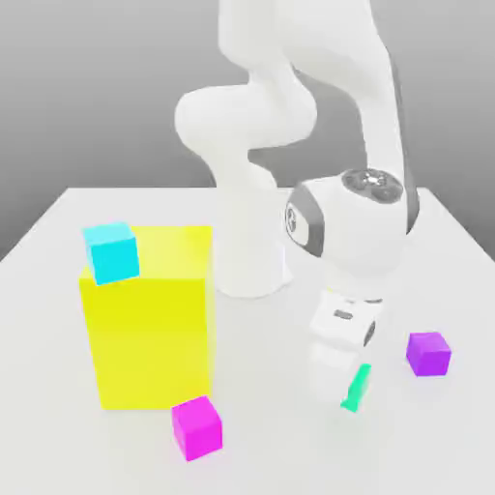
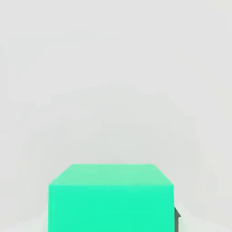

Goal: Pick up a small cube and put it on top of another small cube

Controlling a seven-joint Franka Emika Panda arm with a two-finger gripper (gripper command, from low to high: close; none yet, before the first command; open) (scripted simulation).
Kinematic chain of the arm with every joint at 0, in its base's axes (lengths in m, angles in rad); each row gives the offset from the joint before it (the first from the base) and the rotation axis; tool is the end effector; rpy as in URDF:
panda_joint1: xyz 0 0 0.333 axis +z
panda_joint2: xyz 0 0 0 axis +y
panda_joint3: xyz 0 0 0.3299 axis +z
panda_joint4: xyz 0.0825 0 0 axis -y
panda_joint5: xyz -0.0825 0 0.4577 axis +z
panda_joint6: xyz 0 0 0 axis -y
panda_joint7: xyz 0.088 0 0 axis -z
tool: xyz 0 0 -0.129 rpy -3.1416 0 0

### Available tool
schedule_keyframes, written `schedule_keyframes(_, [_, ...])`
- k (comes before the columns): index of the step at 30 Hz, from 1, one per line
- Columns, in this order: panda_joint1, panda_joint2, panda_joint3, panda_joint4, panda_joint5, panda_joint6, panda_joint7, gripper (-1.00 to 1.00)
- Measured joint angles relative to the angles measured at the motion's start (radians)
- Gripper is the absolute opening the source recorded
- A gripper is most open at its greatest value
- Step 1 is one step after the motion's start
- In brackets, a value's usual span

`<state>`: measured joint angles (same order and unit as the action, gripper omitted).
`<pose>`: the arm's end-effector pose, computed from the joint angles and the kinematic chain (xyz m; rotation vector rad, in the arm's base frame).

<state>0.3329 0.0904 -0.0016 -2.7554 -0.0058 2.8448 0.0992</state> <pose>0.3897 0.1343 0.1112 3.1174 0.3722 -0.0009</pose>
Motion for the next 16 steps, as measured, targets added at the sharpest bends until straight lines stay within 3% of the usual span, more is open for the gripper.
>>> schedule_keyframes(7, [-0.306,-0.103,-0.155,0.071,-0.003,-0.174,0.13,-1.0])
schedule_keyframes(9, [-0.41,-0.073,-0.157,0.083,0.013,-0.155,0.135,-1.0])
schedule_keyframes(13, [-0.382,0.056,-0.102,0.092,0.053,-0.036,0.112,-1.0])
schedule_keyframes(14, [-0.384,0.08,-0.097,0.093,0.06,-0.015,0.107,1.0])
schedule_keyframes(16, [-0.384,0.08,-0.097,0.093,0.06,-0.015,0.107,1.0])
